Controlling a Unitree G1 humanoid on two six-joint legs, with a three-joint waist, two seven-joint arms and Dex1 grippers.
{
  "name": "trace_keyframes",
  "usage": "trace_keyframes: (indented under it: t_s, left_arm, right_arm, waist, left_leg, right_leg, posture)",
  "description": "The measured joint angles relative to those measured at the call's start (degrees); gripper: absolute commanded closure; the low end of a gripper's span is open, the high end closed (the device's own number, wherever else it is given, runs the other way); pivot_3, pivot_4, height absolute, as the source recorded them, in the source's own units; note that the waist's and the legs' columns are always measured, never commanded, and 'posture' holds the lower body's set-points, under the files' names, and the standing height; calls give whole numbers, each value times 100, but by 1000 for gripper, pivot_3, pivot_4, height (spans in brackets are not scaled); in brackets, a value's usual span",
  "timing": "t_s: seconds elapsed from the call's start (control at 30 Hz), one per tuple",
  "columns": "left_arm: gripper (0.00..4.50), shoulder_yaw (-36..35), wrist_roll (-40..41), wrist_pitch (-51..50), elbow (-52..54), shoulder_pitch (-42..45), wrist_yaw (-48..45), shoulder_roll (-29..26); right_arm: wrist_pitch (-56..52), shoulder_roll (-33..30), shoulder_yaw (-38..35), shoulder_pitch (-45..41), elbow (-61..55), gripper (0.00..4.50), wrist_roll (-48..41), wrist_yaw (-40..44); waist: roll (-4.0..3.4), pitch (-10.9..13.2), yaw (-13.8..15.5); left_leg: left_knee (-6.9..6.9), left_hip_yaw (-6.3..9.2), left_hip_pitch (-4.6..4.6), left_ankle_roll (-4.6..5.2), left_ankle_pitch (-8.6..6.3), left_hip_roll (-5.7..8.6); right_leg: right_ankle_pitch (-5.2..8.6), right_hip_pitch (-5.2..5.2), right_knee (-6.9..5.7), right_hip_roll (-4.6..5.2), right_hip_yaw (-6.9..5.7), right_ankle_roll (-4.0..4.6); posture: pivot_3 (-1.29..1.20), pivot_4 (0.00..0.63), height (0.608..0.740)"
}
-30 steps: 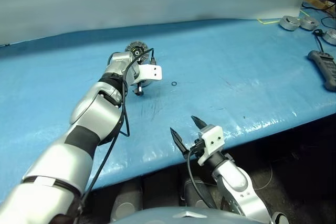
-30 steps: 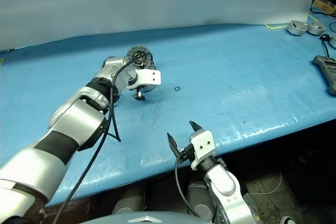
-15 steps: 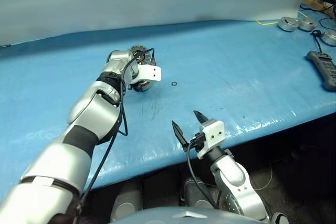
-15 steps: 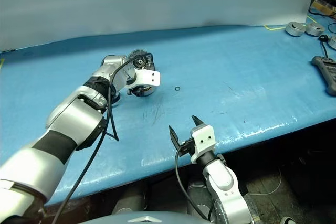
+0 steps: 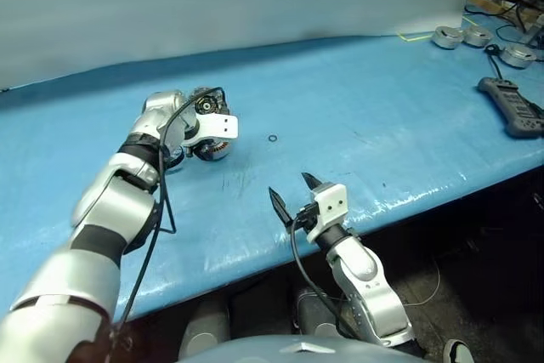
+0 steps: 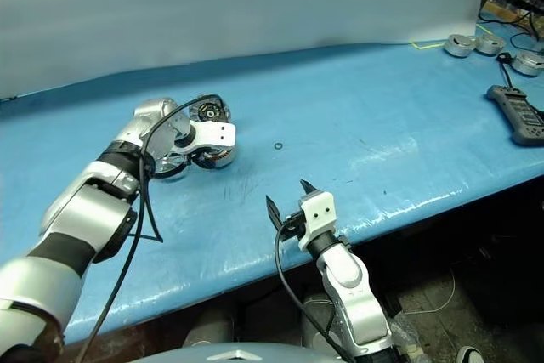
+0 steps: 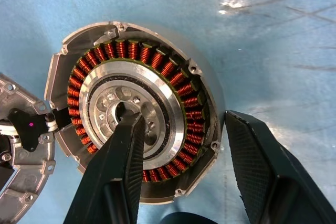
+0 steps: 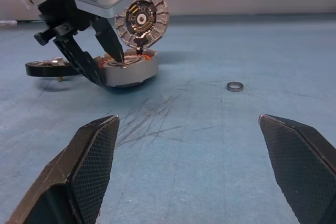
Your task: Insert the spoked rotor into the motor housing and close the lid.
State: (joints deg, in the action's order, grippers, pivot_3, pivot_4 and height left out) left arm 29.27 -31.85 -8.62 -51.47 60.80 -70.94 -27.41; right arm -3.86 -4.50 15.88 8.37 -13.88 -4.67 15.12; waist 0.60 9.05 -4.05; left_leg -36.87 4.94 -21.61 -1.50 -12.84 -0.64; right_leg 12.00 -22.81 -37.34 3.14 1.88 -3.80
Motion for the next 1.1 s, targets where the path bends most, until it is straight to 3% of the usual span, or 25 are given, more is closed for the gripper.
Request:
trace_keyframes:
  t_s: [0.17,0.47,1.1]
  left_arm:
    - [2481,-192,127,-869,1991,-938,-480,-480]
    - [2481,-148,81,-2361,4239,-1843,-921,-783]
    - [2481,857,-110,-4632,6240,-1978,-1727,-1354]
  right_arm:
    - [103,32,-26,-137,203,0,-23,95]
    - [247,83,-64,-171,320,0,-23,115]
    - [263,98,-43,-83,413,0,-18,117]
  waist:
    - [-15,-10,28]
    - [-14,-9,69]
    - [-13,-9,43]
  left_leg:
    - [0,-4,0,0,0,2]
    - [1,-9,-3,1,-1,5]
    - [89,-47,-18,6,-4,4]
  right_leg:
    - [0,-1,0,-2,12,0]
    - [2,-4,8,-1,23,-4]
    - [15,-59,39,-4,60,-7]
  posture:
    - [0,150,740]
    - [0,150,740]
    - [0,150,740]
